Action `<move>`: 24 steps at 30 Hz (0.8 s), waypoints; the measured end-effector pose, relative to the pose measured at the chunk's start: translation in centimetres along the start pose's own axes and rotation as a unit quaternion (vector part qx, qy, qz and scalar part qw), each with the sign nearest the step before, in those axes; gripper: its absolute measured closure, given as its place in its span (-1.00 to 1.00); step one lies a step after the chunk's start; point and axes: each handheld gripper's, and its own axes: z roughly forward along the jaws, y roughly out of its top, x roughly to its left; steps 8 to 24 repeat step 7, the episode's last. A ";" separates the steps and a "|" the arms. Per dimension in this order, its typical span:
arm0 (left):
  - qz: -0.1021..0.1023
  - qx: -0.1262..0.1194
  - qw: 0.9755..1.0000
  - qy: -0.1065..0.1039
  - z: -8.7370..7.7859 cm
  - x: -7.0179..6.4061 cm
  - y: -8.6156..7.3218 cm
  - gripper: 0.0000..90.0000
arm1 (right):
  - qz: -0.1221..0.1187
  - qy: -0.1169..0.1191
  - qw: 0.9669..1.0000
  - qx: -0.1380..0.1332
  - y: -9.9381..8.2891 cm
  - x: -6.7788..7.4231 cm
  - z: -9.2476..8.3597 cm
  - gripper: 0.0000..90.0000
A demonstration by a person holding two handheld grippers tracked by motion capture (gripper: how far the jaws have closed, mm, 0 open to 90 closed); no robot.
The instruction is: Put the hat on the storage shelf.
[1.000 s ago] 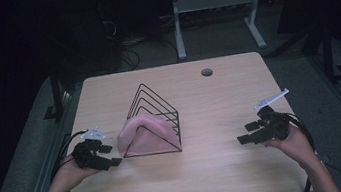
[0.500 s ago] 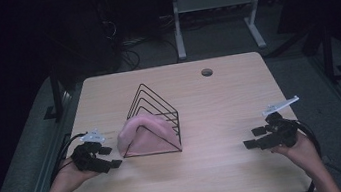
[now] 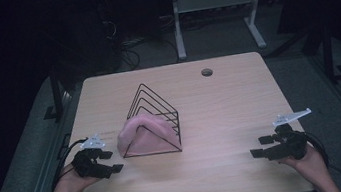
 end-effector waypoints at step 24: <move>-0.020 -0.005 1.000 0.018 0.2 -0.5 -1.4 -0.36 | -0.005 -0.010 1.000 -0.024 -1.8 1.0 -0.6 -0.51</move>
